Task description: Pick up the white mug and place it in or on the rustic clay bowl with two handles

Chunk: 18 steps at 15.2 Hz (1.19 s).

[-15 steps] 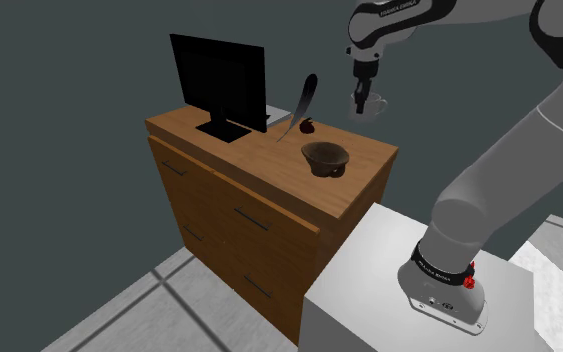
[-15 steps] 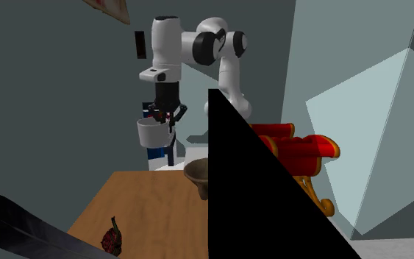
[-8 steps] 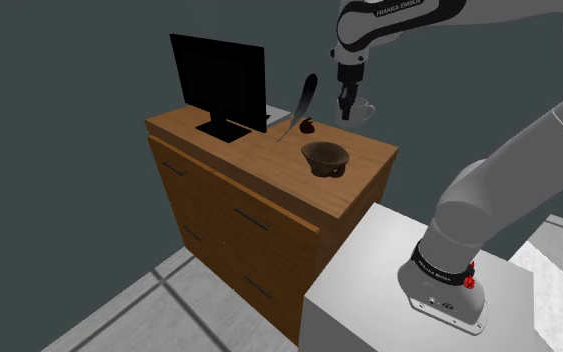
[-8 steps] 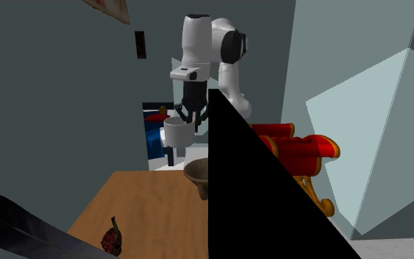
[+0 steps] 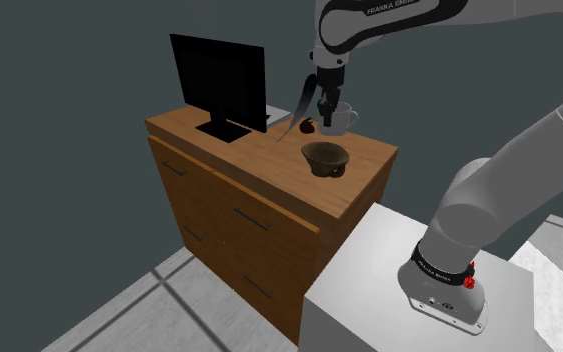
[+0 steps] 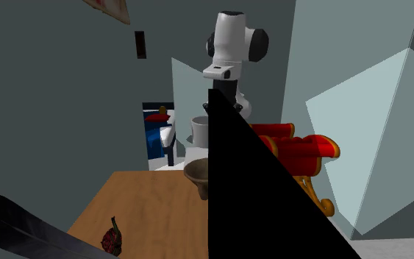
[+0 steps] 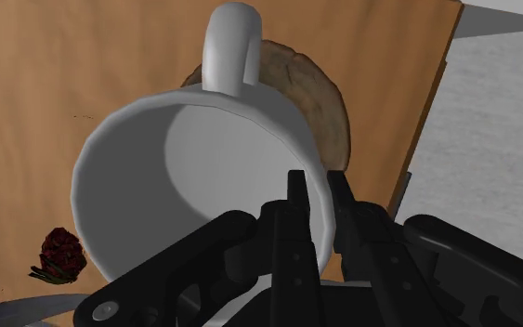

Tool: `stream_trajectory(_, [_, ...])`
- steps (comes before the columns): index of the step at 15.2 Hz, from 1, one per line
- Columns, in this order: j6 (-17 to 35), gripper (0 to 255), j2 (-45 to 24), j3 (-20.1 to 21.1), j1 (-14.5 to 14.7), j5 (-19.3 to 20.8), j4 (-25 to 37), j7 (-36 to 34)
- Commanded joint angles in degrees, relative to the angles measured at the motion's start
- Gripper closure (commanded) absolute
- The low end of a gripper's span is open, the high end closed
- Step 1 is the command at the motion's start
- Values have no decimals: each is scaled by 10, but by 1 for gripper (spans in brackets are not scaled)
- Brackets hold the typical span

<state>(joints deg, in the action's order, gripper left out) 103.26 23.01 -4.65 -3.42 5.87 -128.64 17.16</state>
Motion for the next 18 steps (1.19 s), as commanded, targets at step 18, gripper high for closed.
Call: stream_trajectory(18, [124,255,-27,2,2,1,-97,-16])
